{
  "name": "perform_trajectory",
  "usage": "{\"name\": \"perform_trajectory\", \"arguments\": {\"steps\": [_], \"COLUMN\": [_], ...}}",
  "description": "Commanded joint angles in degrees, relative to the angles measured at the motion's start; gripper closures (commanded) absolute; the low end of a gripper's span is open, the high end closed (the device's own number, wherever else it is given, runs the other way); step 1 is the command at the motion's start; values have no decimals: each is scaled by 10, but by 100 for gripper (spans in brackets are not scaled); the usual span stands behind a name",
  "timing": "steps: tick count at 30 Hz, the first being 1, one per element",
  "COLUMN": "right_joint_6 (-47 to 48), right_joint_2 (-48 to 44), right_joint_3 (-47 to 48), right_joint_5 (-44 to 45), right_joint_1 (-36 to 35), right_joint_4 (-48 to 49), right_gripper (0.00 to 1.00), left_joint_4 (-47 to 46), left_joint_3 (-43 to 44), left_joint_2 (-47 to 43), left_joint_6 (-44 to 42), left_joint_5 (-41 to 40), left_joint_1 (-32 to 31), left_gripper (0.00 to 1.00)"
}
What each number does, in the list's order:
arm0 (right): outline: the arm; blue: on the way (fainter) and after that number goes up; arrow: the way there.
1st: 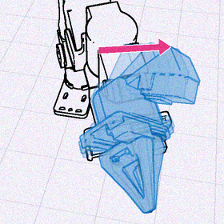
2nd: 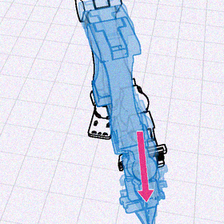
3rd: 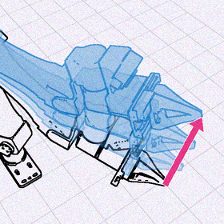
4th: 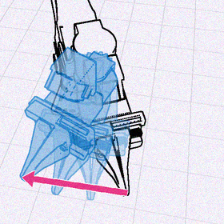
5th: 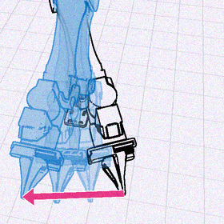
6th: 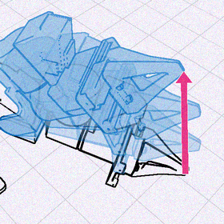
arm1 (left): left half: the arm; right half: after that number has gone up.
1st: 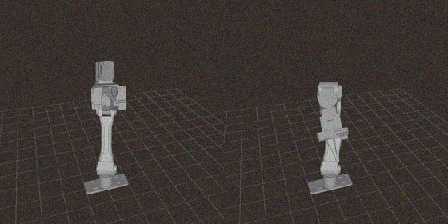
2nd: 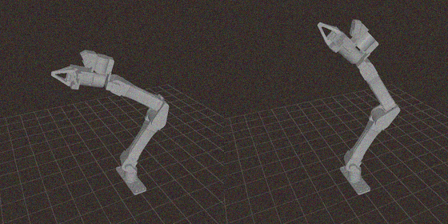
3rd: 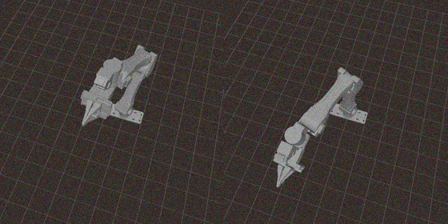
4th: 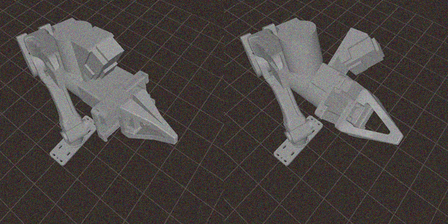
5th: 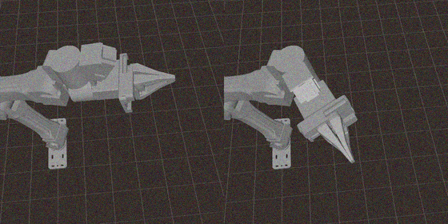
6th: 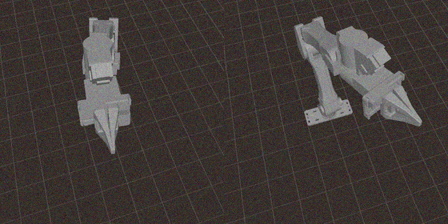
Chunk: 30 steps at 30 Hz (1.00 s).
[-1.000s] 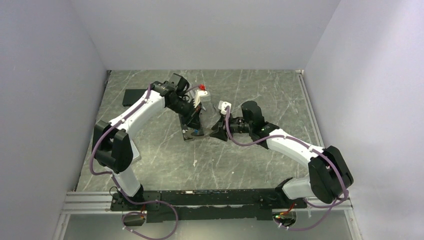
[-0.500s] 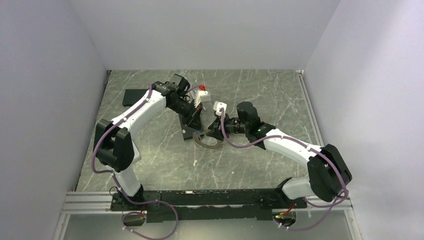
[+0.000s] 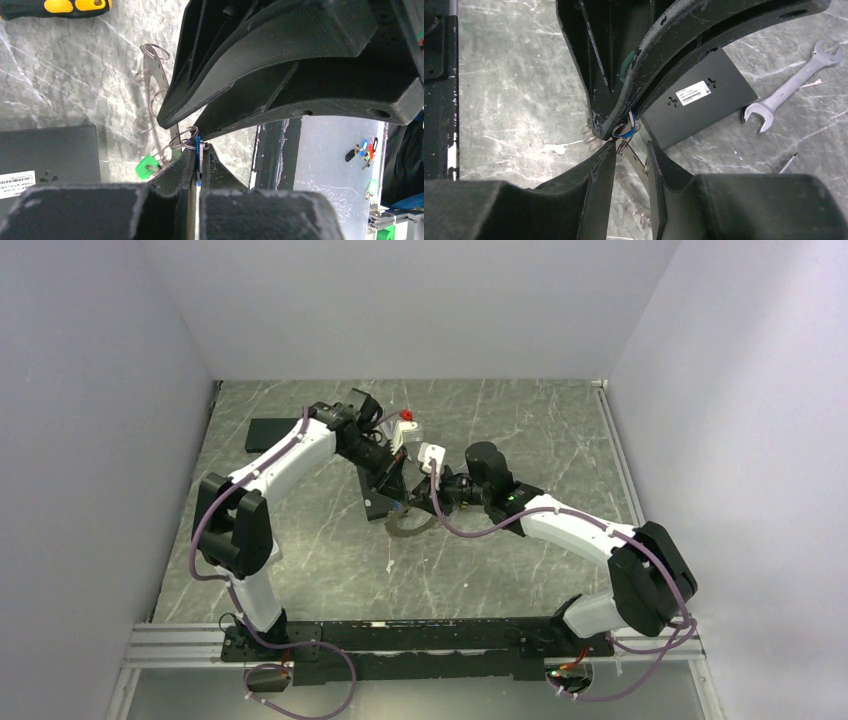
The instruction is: Remove the keys from the keyring
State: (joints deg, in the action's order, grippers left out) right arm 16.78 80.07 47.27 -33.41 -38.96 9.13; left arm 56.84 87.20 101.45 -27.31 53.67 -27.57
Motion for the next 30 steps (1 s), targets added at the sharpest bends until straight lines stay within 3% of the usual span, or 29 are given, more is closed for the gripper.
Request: {"name": "perform_trajectory", "arguments": {"steps": [1,9,15,30], "right_joint_6": [28,36,48,48], "right_joint_2": [7,20,20,19], "right_joint_3": [20,33,36,25], "right_joint_5": [9,-6,-11,-23], "right_joint_1": [-4,-6,-6,-6], "right_joint_4": [27,28,17,11], "right_gripper": [68,75,100,100], "left_joint_4": [2,1,3,3], "left_joint_3": [30,28,31,15], "left_joint_2": [2,7,13,9], "left_joint_6": [3,3,6,-2], "left_joint_5": [38,41,39,-5], "left_joint_1": [4,8,16,59], "left_gripper": [100,100,100,100]}}
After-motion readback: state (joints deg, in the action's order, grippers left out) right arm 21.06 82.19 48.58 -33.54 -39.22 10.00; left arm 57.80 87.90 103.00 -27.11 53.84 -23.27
